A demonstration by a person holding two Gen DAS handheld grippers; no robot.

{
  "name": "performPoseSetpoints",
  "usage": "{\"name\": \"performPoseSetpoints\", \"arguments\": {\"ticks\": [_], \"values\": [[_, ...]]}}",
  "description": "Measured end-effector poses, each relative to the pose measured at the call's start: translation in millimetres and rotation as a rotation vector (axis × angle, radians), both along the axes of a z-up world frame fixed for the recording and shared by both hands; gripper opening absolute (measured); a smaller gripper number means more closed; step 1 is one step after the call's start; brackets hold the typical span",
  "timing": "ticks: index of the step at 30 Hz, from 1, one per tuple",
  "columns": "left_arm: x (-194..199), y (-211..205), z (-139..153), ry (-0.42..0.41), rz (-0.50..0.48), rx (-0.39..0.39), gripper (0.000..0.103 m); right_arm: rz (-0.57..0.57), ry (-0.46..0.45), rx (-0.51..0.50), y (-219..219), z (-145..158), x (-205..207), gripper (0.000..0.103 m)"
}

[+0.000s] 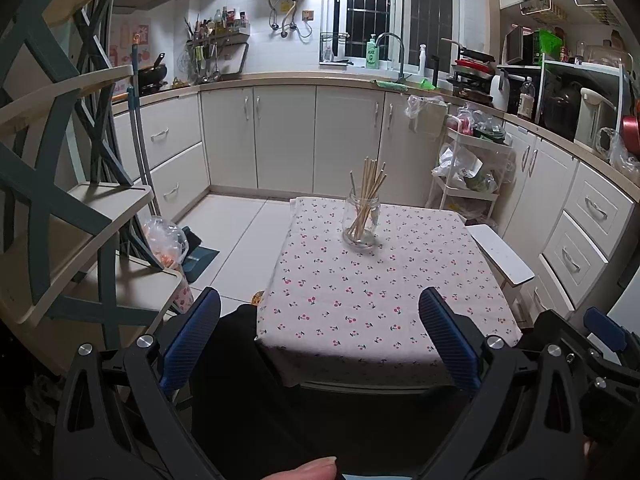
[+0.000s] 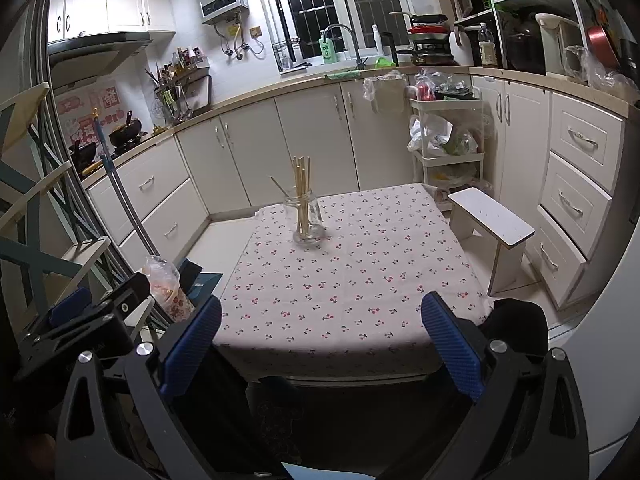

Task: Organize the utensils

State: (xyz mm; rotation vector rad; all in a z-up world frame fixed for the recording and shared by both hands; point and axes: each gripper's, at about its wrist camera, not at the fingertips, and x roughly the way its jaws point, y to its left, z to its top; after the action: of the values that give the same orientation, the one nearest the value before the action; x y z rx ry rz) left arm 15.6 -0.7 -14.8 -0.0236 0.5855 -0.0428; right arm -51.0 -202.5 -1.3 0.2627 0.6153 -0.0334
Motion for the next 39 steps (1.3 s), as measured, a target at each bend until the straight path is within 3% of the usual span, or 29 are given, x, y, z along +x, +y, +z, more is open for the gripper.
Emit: {"name": "performPoseSetpoints", "arguments": {"ticks": [39], "values": [[-7.4,-2.7,-0.3,0.006,-0.006,0.011,0.095,-0.005,-0.013,-0.002,-2.2,3.1,-6.6,0.096]]}}
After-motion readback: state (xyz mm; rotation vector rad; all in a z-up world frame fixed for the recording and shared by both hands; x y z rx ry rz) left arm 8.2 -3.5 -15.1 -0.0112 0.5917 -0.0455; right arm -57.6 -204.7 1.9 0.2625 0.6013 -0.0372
